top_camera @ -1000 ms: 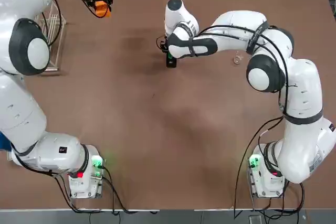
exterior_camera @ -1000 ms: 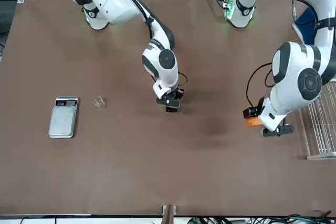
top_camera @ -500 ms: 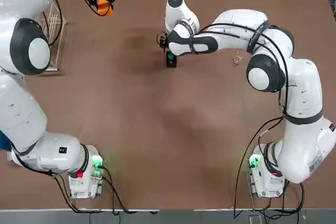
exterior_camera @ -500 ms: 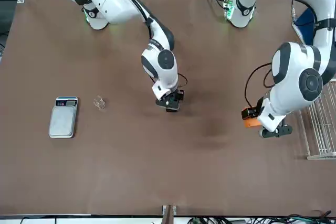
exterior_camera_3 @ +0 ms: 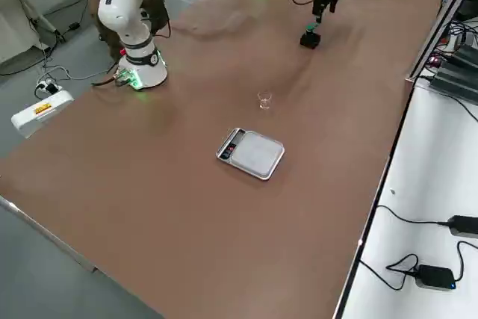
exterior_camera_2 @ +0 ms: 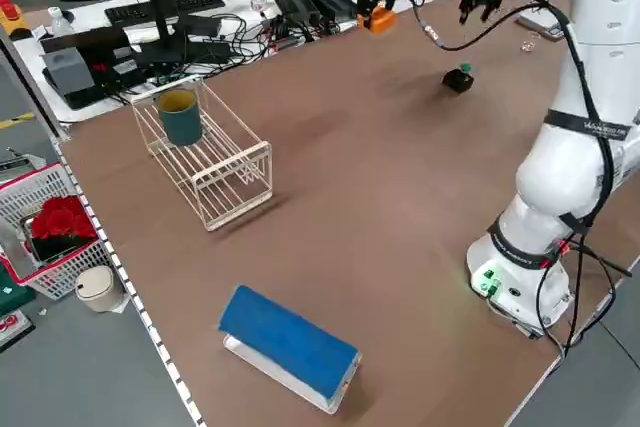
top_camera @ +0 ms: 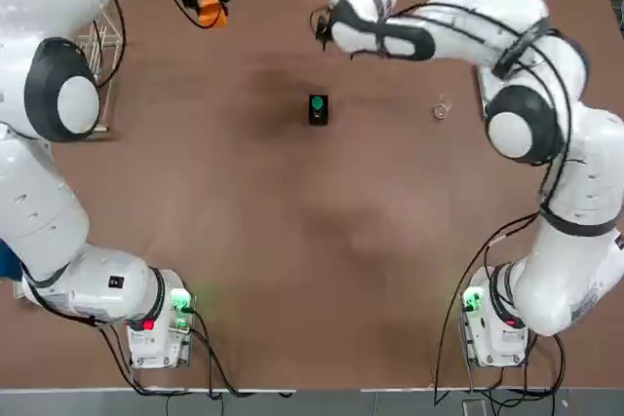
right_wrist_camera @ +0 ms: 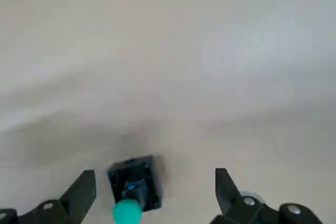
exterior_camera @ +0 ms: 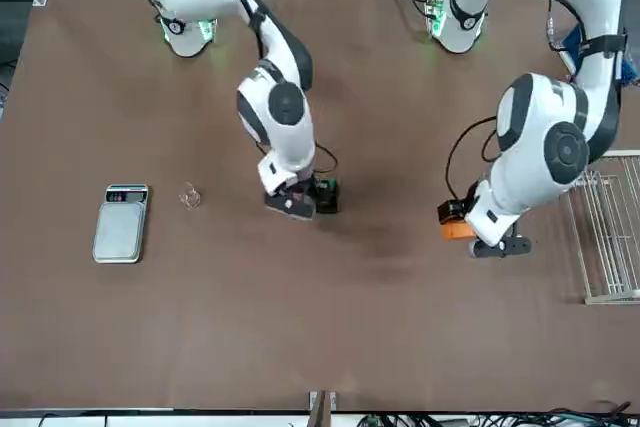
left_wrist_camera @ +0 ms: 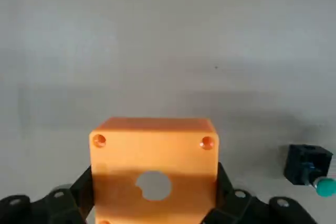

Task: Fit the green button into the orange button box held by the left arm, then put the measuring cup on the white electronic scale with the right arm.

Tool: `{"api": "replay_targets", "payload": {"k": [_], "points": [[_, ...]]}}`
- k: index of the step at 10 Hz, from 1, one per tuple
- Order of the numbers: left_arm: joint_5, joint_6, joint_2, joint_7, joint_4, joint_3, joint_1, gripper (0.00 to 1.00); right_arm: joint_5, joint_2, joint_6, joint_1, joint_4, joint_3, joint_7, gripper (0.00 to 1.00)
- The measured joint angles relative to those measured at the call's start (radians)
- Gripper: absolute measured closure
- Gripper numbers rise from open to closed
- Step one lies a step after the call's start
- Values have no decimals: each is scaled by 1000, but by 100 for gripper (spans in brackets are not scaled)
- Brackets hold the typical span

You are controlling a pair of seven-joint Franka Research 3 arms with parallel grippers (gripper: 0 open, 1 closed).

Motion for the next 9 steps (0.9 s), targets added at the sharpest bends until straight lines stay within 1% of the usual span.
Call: {"api": "replay_targets", "payload": {"k": [1,2,3,4,6,7,9], "points": [[0,-1,3,-34,1,-1,-24,13,1,-80,-24,-60,-48,10,-55,0],[0,-1,11,-68,1,-1,-52,13,17,-164,-74,-130,-95,29,-117,0],[0,-1,22,-101,2,-2,-86,13,60,-246,-143,-207,-128,48,-198,0],[0,1,35,-135,10,-3,-124,13,102,-324,-217,-280,-145,55,-292,0],[0,1,79,-186,60,-2,-205,13,143,-452,-343,-394,-163,54,-451,0],[-1,1,106,-197,84,-1,-243,13,159,-500,-388,-420,-168,34,-509,0],[1,2,157,-229,124,3,-303,13,185,-571,-436,-439,-197,-56,-656,0]]}}
